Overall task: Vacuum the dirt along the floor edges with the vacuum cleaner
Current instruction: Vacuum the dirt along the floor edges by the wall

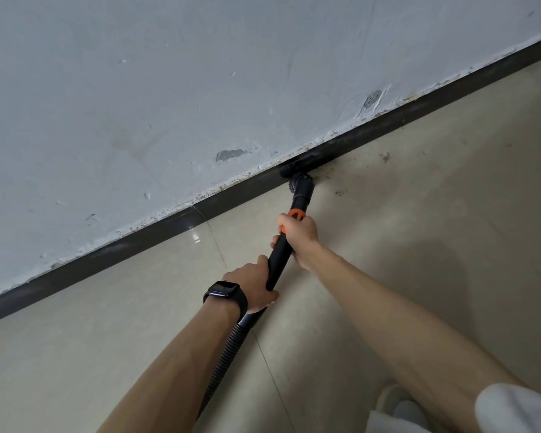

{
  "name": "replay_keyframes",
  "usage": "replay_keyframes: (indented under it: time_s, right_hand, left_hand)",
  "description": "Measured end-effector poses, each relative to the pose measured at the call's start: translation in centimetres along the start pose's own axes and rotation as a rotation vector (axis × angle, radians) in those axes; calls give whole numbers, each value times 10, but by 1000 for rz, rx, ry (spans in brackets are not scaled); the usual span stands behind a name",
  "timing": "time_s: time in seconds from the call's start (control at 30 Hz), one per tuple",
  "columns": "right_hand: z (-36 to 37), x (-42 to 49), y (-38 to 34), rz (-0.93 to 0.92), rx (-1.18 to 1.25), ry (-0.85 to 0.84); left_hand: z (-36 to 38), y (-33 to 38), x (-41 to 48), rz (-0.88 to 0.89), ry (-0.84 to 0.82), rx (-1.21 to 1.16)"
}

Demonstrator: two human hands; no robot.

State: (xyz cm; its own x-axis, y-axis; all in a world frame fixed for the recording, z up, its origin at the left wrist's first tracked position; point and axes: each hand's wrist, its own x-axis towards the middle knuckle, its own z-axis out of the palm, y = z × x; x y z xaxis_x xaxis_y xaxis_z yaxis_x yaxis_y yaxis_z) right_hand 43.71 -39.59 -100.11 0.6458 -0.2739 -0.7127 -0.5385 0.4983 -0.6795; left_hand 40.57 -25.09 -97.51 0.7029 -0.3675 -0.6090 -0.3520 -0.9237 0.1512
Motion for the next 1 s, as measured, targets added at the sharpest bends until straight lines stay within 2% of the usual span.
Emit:
replay_keyframes:
  time_s: [0.23, 0.53, 0.73, 1.0]
  right_hand:
    - [9, -2, 9, -25, -44, 102]
    - [-51, -17, 14, -85, -63, 353]
    - [-73, -16, 13, -72, -3, 264]
    - [-63, -11, 10, -61, -3, 129]
  left_hand:
    - [4, -10, -4, 8, 44, -4]
    - [11, 29, -7, 178, 1, 20]
    - [17, 48, -3, 209, -16, 63]
    - [15, 40, -2, 176, -4, 61]
